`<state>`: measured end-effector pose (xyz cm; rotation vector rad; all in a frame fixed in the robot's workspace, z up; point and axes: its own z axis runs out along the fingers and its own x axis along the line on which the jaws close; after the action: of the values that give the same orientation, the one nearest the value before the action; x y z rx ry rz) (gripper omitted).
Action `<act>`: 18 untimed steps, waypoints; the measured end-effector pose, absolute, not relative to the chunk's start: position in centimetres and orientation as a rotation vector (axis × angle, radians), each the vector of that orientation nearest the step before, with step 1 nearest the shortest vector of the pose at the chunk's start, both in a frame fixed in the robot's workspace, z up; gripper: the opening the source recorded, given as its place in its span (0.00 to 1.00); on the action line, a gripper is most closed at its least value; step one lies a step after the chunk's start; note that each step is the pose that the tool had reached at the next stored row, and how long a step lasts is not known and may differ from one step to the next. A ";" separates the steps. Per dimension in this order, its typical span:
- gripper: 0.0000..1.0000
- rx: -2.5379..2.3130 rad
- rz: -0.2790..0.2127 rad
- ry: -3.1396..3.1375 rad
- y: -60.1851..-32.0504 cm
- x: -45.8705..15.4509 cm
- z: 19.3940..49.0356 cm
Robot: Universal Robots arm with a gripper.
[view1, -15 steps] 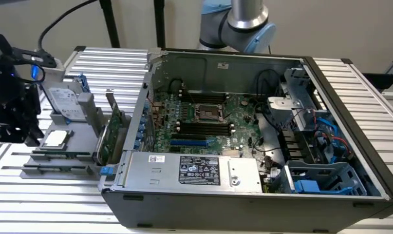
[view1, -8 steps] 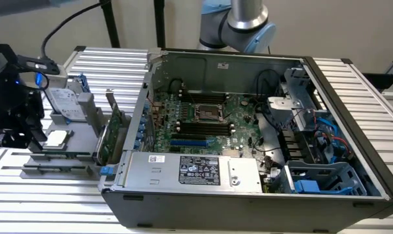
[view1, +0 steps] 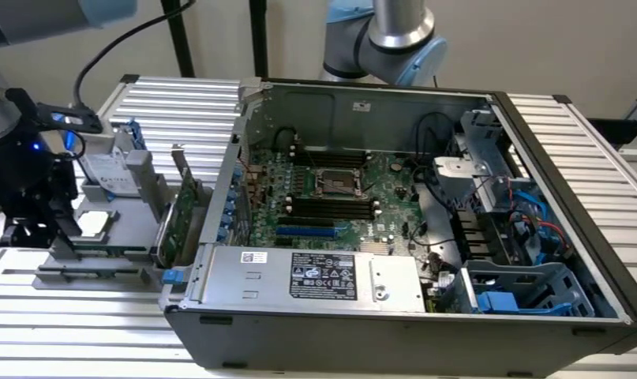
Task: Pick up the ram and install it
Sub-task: 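Pick up the ram and move it above insertion slot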
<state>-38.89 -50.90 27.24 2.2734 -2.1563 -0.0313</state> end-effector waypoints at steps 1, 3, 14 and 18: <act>1.00 2.272 -0.031 -2.159 -50.9 -38.9 27.0; 1.00 2.268 -0.031 -2.162 -50.9 -38.9 26.7; 1.00 2.248 -0.031 -2.183 -50.9 -38.9 24.7; 1.00 2.236 -0.031 -2.195 -50.9 -38.9 24.0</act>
<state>-38.89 -50.90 23.96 2.2364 -2.1954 -0.0315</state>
